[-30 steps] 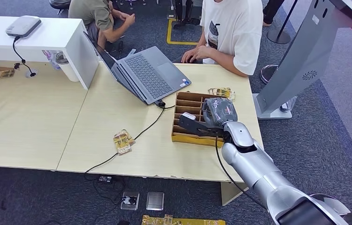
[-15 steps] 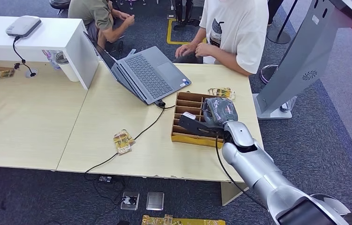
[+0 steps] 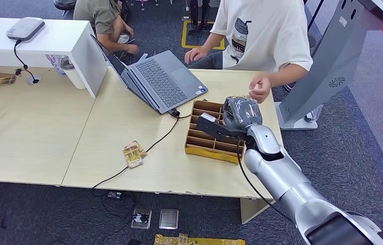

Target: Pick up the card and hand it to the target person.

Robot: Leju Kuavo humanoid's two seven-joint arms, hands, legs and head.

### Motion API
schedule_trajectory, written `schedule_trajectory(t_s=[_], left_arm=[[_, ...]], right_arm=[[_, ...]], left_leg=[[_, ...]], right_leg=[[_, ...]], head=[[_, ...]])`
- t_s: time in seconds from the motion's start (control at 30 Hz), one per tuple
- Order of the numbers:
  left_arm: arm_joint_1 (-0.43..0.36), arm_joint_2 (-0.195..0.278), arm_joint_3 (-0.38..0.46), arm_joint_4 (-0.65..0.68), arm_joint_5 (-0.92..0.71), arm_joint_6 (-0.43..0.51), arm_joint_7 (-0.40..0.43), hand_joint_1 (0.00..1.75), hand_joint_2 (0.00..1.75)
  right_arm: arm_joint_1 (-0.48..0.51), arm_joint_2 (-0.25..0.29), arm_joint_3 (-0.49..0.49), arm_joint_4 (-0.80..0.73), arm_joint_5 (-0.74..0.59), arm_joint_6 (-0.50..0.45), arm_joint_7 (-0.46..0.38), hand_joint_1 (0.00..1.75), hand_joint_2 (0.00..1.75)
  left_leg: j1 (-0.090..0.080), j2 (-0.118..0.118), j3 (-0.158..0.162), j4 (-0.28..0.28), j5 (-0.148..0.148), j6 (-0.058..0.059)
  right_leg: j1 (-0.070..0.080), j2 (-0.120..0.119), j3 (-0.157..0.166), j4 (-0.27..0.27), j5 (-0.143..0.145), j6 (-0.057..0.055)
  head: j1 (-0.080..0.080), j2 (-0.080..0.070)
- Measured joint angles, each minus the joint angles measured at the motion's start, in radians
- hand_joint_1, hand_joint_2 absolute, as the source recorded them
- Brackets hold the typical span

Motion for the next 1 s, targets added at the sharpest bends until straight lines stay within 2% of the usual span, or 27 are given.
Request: schedule_trajectory(t_s=[0.53, 0.93, 0.97, 1.0], left_arm=[[-0.009, 0.000, 0.000, 0.000, -0.010, -0.006, -0.012, 0.00, 1.75], [-0.012, 0.000, 0.000, 0.000, -0.019, -0.013, -0.012, 0.00, 1.75], [-0.012, 0.000, 0.000, 0.000, -0.020, -0.014, -0.012, 0.00, 1.75], [-0.012, 0.000, 0.000, 0.000, -0.020, -0.014, -0.012, 0.00, 1.75]], right_arm=[[-0.026, -0.052, -0.037, -0.130, 0.012, 0.005, 0.033, 1.51, 1.75], [-0.026, -0.061, -0.052, -0.166, 0.016, 0.004, 0.034, 1.41, 1.75], [-0.026, -0.061, -0.052, -0.166, 0.016, 0.004, 0.033, 1.20, 1.75], [-0.026, -0.061, -0.051, -0.166, 0.016, 0.004, 0.031, 0.85, 1.75]], left_leg=[[0.000, 0.000, 0.000, 0.000, 0.000, 0.000], [0.000, 0.000, 0.000, 0.000, 0.000, 0.000], [0.000, 0.000, 0.000, 0.000, 0.000, 0.000], [0.000, 0.000, 0.000, 0.000, 0.000, 0.000]], right_leg=[[0.000, 0.000, 0.000, 0.000, 0.000, 0.000], [0.000, 0.000, 0.000, 0.000, 0.000, 0.000], [0.000, 0.000, 0.000, 0.000, 0.000, 0.000], [0.000, 0.000, 0.000, 0.000, 0.000, 0.000]], head=[[0.000, 0.000], [0.000, 0.000], [0.000, 0.000], [0.000, 0.000]])
